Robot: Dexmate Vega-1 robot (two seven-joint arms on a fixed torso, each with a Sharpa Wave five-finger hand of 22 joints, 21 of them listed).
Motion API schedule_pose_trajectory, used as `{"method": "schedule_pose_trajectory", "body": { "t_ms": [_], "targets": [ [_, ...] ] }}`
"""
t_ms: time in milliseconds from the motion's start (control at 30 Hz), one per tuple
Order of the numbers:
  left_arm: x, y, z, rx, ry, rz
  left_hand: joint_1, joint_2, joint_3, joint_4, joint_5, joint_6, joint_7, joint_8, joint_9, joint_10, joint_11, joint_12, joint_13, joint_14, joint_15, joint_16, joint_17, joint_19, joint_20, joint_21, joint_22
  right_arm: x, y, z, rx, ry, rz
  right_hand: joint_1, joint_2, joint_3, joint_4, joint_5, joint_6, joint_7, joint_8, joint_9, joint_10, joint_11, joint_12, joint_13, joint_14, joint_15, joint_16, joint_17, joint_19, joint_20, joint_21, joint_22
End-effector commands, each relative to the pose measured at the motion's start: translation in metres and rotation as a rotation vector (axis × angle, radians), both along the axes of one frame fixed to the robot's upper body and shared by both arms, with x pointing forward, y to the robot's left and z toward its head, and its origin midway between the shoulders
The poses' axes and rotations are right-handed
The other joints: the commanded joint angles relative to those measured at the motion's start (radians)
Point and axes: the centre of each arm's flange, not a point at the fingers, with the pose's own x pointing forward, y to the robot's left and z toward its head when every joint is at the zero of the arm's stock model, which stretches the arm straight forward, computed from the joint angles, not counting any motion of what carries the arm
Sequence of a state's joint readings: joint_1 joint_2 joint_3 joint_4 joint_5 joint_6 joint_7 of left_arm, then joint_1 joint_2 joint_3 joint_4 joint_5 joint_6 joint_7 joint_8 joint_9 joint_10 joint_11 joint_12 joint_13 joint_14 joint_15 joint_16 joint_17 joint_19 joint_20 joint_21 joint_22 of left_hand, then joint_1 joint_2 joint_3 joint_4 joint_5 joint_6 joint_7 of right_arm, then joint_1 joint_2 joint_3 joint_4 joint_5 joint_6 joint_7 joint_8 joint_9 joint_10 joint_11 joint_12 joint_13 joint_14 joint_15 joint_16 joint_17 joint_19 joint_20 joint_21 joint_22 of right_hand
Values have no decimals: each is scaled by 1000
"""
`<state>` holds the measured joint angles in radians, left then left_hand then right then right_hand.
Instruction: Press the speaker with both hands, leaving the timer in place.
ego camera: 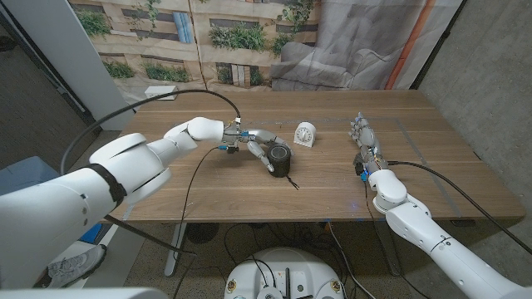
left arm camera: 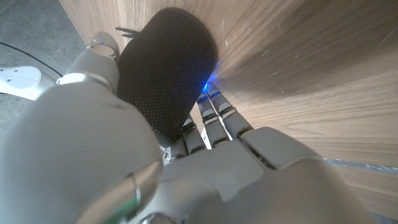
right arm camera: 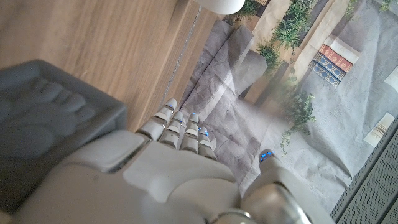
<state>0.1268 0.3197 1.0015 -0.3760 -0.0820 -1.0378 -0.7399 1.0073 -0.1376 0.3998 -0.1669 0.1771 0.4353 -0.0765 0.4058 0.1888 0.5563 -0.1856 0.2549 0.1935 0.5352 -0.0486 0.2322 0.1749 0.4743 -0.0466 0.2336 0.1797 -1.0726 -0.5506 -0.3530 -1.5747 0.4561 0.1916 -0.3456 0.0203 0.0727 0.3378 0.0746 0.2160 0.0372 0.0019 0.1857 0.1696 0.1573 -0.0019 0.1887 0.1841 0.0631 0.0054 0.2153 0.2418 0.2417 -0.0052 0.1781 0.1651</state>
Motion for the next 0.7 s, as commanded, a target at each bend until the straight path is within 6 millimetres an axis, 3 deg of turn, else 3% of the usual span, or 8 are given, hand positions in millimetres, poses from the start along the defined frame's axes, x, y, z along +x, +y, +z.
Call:
{"method": "schedule_pose_trajectory", "body": {
  "t_ms": [33,267,400,700],
  "targets": [
    [-3,2,1,-89,-21,-12,24,35,-16,2,4,93,43,20,4,68,-11,16,5,49,-157,9,4,31,-96,10,3,1,-3,-1,0,0,6,6,19,6,4,9,0,2,1,6,13,-1,4,2,10,-1,5,2,9,4,9,2],
    [-4,2,5,-133,-23,-17,43,55,-28,1,6,149,50,32,2,129,-13,25,8,116,-163,24,8,64,-95,18,5,2,-4,-1,3,2,11,7,19,6,5,9,0,2,1,6,13,-2,4,2,11,-1,6,3,10,3,10,2],
    [-3,2,6,-178,-16,-13,79,77,-30,-4,13,187,61,38,3,175,14,30,11,169,-167,35,10,93,-98,27,7,3,-5,-1,5,2,12,7,19,6,5,9,0,2,1,6,14,-1,4,2,11,-1,6,3,11,3,10,2],
    [-1,1,20,-225,27,-14,97,96,-33,-1,17,196,67,36,4,183,21,25,14,182,-171,35,12,105,-102,31,9,3,-8,11,-24,-11,17,7,19,6,5,9,0,2,1,6,13,-1,4,3,12,-2,7,3,12,3,10,2]
  ]
}}
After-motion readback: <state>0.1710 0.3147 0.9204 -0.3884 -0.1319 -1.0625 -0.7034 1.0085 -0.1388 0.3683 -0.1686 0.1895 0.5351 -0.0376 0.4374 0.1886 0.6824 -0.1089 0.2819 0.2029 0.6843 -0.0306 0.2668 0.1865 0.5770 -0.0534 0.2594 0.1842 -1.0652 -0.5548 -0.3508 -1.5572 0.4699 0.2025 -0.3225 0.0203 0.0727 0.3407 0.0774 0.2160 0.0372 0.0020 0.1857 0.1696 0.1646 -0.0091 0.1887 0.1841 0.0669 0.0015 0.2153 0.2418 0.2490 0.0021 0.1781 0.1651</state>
